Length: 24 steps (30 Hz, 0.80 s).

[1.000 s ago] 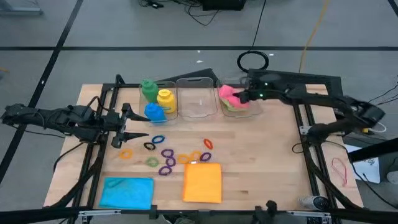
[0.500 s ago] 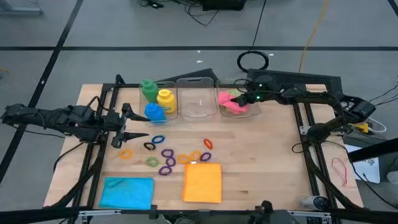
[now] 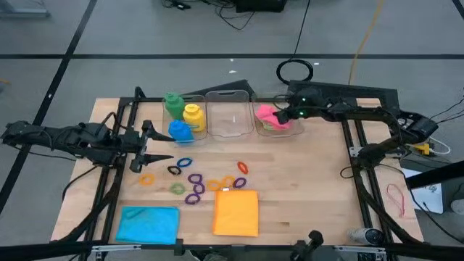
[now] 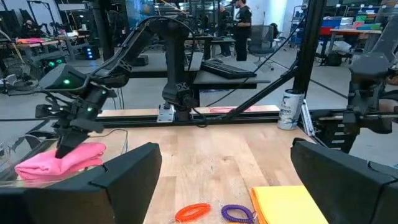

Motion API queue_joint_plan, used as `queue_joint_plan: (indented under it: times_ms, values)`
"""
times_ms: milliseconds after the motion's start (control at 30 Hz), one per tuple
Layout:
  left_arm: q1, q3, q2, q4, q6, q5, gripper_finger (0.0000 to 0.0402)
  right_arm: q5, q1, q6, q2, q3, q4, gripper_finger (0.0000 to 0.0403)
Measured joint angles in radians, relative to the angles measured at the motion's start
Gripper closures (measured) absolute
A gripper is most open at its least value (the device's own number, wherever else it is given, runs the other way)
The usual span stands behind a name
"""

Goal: Pick & Place Sports Items
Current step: Put the pink cloth into the right transparent bin

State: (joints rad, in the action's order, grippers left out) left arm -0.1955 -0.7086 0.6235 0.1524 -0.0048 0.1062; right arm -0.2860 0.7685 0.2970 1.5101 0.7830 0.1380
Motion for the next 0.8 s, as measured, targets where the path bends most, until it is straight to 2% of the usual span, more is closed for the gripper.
queue_joint_plan:
  times_ms: [200,400,800]
  values:
    - [0.0,0.0,0.0,0.0,0.0,0.0,0.0105,0.079,-0.028,-0.056,0.0,0.0,0.0,0.0403]
    - [0.0,0.0,0.0,0.0,0.0,0.0,0.0105,0.08,-0.031,-0.059,0.0,0.0,-0.006,0.0393]
    - [0.0,0.0,0.0,0.0,0.0,0.0,0.0105,0.077,-0.031,-0.14,0.0,0.0,0.037,0.0221]
